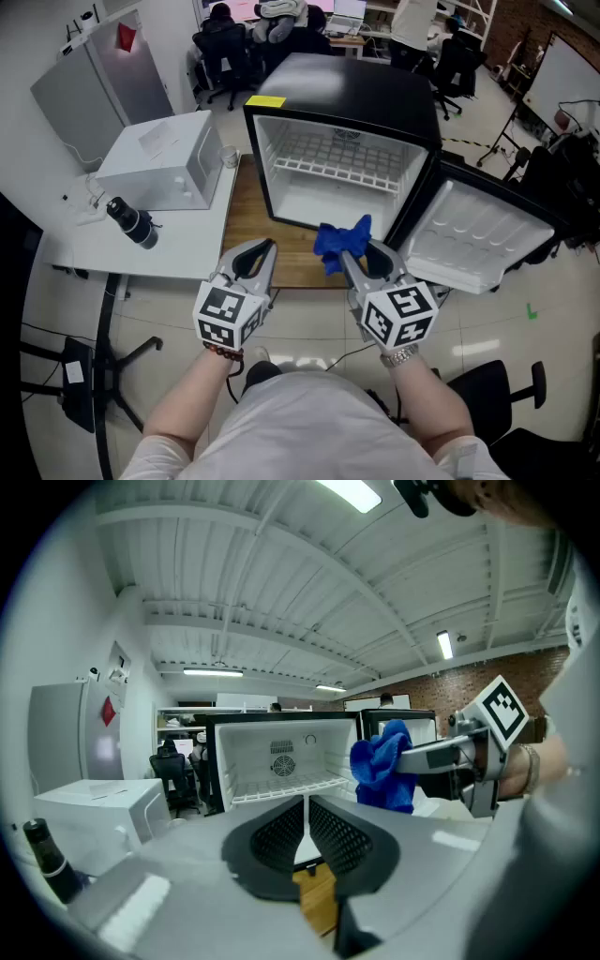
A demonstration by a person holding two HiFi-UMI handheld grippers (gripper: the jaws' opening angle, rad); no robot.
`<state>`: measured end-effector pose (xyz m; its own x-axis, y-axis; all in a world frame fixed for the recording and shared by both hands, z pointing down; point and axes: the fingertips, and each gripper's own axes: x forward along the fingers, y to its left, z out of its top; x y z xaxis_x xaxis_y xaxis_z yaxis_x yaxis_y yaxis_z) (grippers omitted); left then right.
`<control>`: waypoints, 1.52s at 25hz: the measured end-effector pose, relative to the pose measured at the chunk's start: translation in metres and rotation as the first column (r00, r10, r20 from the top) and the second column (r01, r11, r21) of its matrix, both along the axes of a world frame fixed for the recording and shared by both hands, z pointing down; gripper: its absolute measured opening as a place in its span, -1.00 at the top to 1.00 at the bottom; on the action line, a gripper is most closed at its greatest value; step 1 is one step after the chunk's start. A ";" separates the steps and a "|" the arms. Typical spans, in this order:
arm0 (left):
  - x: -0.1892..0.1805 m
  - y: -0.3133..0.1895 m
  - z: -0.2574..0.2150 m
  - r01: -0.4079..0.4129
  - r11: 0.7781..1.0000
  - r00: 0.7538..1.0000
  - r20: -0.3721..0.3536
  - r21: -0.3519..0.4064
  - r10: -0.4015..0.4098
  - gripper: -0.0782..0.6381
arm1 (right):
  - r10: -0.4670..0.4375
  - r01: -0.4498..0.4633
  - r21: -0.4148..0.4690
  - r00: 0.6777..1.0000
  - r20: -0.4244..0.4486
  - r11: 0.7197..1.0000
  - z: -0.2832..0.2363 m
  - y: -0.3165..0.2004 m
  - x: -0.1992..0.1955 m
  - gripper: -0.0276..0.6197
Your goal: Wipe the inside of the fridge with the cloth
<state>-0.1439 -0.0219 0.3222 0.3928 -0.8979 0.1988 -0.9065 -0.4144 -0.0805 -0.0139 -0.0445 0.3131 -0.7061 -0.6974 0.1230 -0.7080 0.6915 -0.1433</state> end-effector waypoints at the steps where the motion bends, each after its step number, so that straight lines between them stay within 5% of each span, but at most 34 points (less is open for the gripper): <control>1: -0.004 -0.003 0.000 0.008 1.000 1.000 0.007 0.000 -0.008 0.76 | 0.003 -0.003 0.002 1.000 0.005 1.000 -0.001 -0.005 -0.003 0.51; 9: -0.049 -0.051 -0.010 0.047 0.999 0.999 0.012 0.024 -0.047 0.55 | 0.029 -0.030 0.027 0.999 0.021 0.999 -0.009 -0.059 -0.048 0.51; 24: -0.112 -0.185 -0.017 -0.078 0.996 0.997 -0.007 0.032 0.078 0.41 | 0.096 -0.092 0.120 0.995 -0.029 0.988 0.000 -0.184 -0.169 0.51; 38: -0.108 -0.228 0.007 -0.197 0.980 0.980 -0.011 0.000 0.197 0.37 | 0.199 -0.190 0.157 0.979 -0.041 0.969 0.012 -0.245 -0.191 0.52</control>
<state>-0.2523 -0.2502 0.3295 0.5638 -0.8027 0.1943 -0.8081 -0.5847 -0.0708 -0.2049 -0.2898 0.3252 -0.5500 -0.8342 0.0407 -0.8350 0.5503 -0.0042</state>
